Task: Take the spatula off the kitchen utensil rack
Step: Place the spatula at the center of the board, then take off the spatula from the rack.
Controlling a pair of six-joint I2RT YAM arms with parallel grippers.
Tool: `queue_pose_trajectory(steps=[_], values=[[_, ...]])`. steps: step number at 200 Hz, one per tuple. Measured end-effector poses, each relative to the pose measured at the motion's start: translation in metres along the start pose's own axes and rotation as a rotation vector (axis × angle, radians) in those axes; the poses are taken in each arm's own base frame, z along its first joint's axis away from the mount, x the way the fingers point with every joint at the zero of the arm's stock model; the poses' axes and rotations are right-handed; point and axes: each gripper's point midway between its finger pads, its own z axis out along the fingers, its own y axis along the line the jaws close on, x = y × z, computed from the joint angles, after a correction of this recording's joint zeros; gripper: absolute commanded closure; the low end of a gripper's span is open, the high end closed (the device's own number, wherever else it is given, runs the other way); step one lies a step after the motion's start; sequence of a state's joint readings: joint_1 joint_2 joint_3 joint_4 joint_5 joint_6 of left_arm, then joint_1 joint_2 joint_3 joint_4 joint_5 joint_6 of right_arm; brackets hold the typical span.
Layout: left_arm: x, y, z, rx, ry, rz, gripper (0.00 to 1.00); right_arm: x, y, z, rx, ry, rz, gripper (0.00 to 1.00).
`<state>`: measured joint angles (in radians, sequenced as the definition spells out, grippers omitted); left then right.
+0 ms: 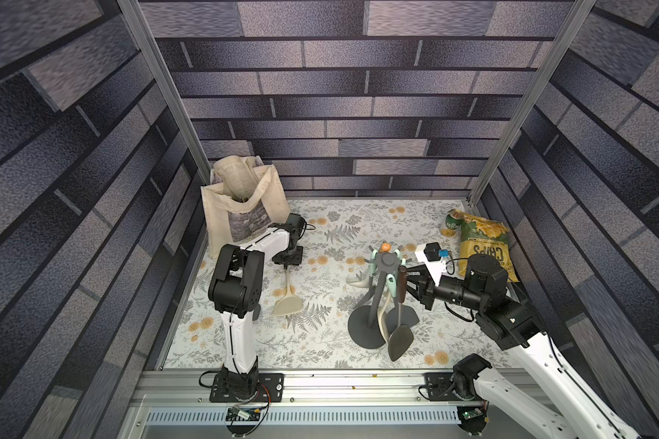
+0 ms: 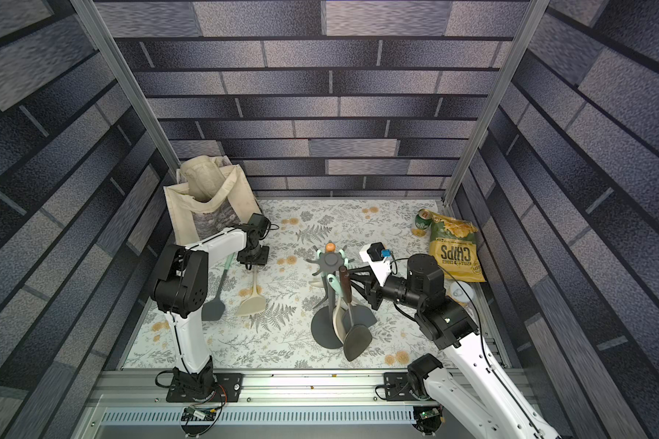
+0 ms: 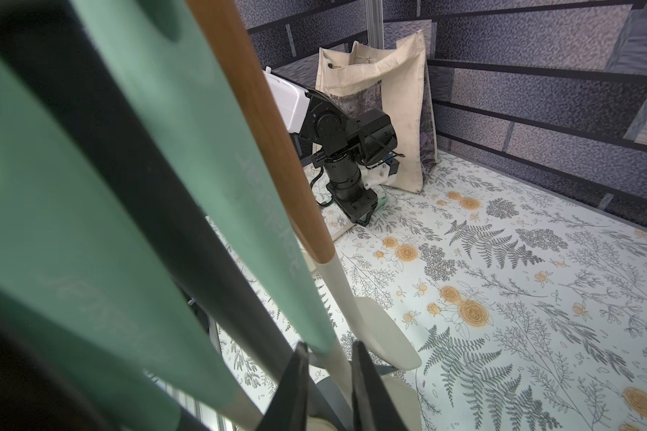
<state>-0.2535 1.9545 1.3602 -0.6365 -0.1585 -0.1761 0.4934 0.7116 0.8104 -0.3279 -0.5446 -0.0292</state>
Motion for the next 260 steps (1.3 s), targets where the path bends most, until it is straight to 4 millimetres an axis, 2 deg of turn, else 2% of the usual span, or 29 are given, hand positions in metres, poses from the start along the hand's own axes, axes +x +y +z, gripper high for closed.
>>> queue_pose_trajectory(steps=[9,24,50,65,78,109,137,165,187,217,260], values=[[-0.001,-0.001,-0.007,0.017,-0.03,-0.005,0.51,0.0,-0.003,-0.001,0.021,0.003,-0.005,0.68],[-0.006,-0.005,-0.026,0.057,-0.106,-0.01,0.49,0.001,-0.008,-0.003,0.056,0.005,-0.01,0.58],[-0.02,-0.015,-0.069,0.164,-0.283,-0.023,0.48,0.001,-0.015,-0.01,0.123,0.001,-0.005,0.5],[-0.023,-0.024,-0.092,0.246,-0.387,-0.019,0.43,-0.001,-0.017,-0.017,0.157,-0.011,-0.004,0.48],[-0.021,-0.033,-0.108,0.32,-0.469,-0.006,0.39,-0.003,-0.017,-0.022,0.179,-0.026,-0.007,0.47],[-0.016,-0.056,-0.141,0.487,-0.611,0.044,0.38,-0.011,-0.01,-0.036,0.19,-0.079,-0.021,0.47],[-0.013,-0.077,-0.174,0.62,-0.737,0.114,0.43,-0.016,0.007,-0.049,0.146,-0.13,-0.042,0.47],[-0.001,-0.097,-0.215,0.741,-0.858,0.198,0.46,-0.015,0.023,-0.057,0.086,-0.159,-0.056,0.49],[0.006,-0.114,-0.248,0.824,-0.936,0.266,0.47,-0.014,0.033,-0.056,0.024,-0.156,-0.052,0.51],[0.024,-0.138,-0.278,0.913,-0.978,0.348,0.47,-0.011,0.04,-0.05,-0.039,-0.131,-0.028,0.51],[0.043,-0.151,-0.316,0.994,-1.04,0.418,0.47,-0.011,0.047,-0.05,-0.081,-0.128,-0.031,0.51]])
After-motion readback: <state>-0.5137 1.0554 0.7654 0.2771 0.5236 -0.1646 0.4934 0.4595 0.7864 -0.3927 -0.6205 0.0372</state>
